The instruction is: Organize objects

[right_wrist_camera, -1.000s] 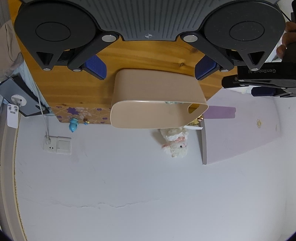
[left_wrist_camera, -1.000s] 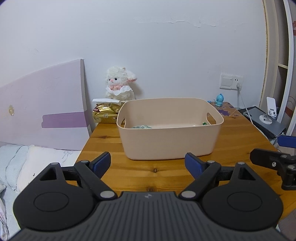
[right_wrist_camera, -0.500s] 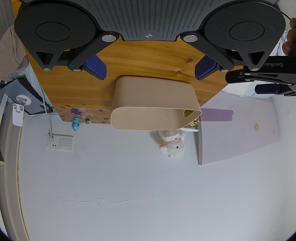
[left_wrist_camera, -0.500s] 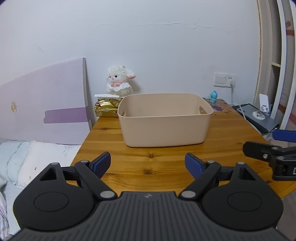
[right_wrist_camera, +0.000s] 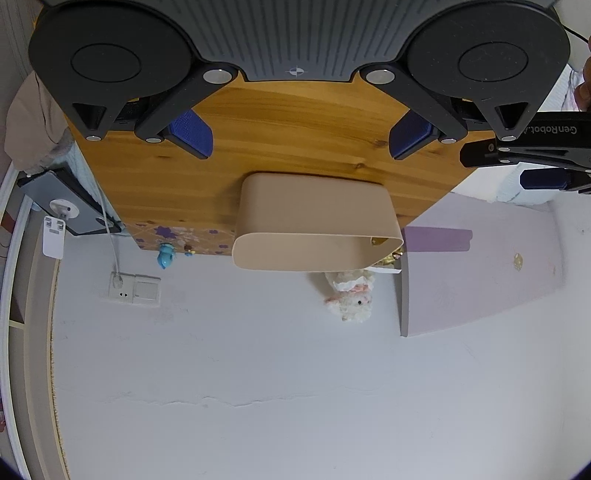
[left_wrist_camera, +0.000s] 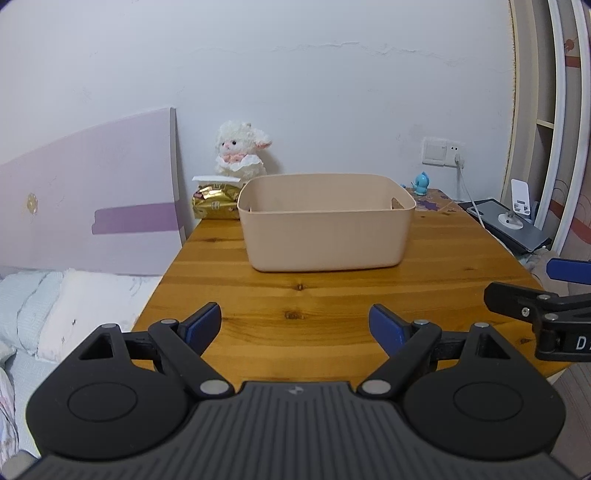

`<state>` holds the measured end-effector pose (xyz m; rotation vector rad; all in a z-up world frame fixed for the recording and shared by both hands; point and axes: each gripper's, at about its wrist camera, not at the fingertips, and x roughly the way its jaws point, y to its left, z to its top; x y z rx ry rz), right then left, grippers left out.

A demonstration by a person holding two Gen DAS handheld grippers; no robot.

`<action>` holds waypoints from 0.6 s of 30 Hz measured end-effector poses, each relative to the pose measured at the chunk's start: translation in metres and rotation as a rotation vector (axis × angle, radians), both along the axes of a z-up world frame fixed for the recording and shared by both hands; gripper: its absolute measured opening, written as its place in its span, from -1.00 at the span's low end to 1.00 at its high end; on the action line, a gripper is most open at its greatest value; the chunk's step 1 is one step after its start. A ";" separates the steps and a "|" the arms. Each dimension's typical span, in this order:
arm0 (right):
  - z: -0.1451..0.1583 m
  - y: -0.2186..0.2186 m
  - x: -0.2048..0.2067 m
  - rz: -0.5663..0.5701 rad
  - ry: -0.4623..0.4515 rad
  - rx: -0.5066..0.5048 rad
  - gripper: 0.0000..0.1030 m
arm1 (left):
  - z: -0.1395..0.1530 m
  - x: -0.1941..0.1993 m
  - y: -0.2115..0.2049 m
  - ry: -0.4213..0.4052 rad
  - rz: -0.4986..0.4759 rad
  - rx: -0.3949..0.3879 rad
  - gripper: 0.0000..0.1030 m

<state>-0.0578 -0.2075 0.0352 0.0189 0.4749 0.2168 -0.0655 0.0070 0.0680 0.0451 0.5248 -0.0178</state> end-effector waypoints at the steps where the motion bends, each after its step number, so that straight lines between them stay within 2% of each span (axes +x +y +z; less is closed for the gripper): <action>1: 0.000 0.000 -0.002 -0.001 0.002 -0.001 1.00 | -0.001 -0.002 0.001 0.005 0.003 -0.005 0.71; 18: -0.007 -0.007 -0.025 -0.039 0.040 -0.023 1.00 | -0.008 -0.020 0.004 0.015 0.020 0.022 0.71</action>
